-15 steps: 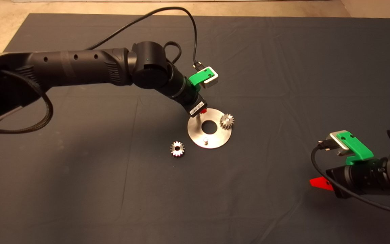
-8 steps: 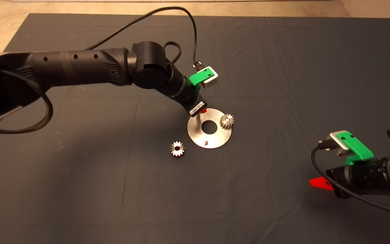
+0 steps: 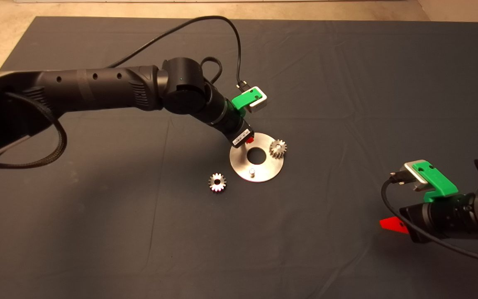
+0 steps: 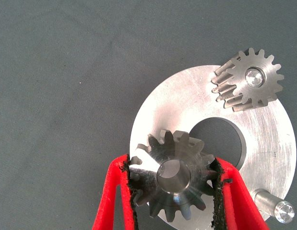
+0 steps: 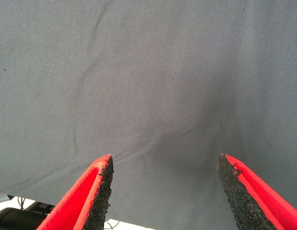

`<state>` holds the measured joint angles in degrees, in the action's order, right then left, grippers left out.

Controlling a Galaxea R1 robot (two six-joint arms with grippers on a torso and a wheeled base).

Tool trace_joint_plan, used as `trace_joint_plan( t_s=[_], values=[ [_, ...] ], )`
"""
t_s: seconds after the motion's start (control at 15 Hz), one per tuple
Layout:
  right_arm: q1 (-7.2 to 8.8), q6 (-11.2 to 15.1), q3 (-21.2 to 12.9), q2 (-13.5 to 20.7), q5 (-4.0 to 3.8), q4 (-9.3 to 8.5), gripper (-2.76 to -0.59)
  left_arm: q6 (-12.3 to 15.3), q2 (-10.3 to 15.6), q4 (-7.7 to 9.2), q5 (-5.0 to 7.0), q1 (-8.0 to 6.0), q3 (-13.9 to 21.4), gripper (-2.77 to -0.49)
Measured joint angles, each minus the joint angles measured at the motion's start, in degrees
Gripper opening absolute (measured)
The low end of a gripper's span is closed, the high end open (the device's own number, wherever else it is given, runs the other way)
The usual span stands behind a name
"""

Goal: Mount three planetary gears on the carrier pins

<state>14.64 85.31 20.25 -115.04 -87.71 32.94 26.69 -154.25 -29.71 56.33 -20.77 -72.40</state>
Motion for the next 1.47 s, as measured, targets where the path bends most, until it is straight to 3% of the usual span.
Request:
trace_joint_plan(
  t_s=[0.53,0.73,1.0,1.47],
  values=[
    [-0.01,0.00,-0.05,0.00,0.00,-0.17,-1.75,-0.07,0.13,-0.05,-0.05,0.90,-0.01,-2.67],
    [-0.01,0.00,-0.05,0.00,0.00,-0.22,-1.75,-0.43,0.13,-0.02,-1.32,1.07,-0.85,-2.68],
    [0.01,0.00,-0.07,0.00,0.04,-0.26,-1.75,-1.75,0.13,0.02,-2.05,1.07,-1.55,-2.68],
    [-0.01,0.00,-0.07,0.00,0.04,-0.28,-1.75,-2.58,0.13,0.02,-2.13,1.07,-1.68,-2.68]
  ],
)
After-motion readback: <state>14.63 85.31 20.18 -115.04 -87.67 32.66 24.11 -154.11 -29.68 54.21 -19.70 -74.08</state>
